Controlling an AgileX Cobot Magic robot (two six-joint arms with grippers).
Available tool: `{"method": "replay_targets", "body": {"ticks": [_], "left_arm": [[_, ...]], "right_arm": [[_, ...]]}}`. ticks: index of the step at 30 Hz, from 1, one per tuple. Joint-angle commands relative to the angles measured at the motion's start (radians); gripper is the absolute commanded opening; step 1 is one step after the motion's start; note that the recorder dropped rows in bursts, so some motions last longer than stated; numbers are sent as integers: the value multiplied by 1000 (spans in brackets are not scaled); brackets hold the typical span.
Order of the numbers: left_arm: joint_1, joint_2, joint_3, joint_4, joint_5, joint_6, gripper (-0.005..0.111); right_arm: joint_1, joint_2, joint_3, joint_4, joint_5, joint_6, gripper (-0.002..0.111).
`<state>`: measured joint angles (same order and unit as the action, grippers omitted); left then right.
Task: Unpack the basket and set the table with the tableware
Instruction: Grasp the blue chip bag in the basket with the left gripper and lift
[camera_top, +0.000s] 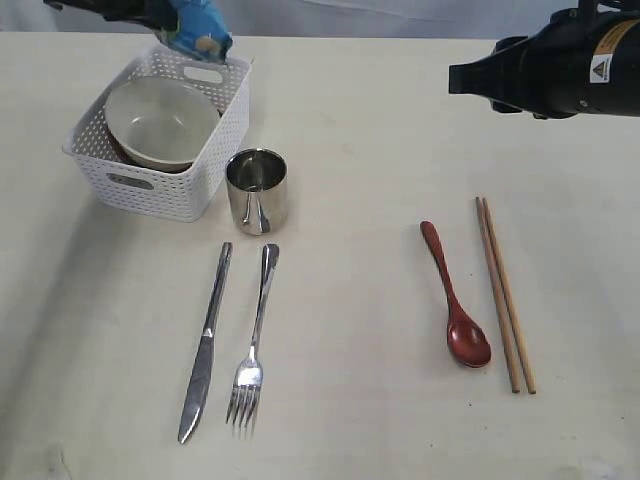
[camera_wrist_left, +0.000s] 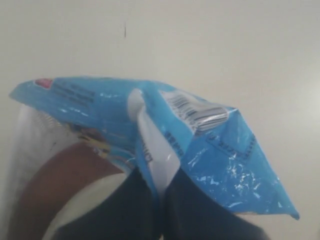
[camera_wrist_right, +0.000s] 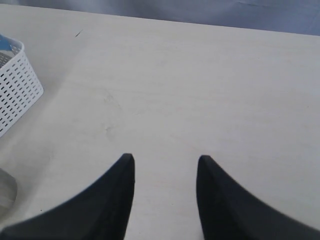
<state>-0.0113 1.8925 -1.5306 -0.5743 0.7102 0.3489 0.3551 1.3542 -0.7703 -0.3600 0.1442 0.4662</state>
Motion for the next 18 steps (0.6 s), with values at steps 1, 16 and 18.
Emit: {"method": "replay_targets", "body": {"ticks": [1, 16, 18], "left_arm": [[-7, -65, 2, -13, 39, 12, 1], [-370, -73, 15, -62, 33, 170, 1], [-419, -57, 35, -44, 31, 180, 1]], "right_arm": [[-4, -7, 3, -10, -4, -19, 40], [-4, -7, 3, -26, 25, -46, 40], [-4, -7, 3, -30, 30, -46, 40]]}}
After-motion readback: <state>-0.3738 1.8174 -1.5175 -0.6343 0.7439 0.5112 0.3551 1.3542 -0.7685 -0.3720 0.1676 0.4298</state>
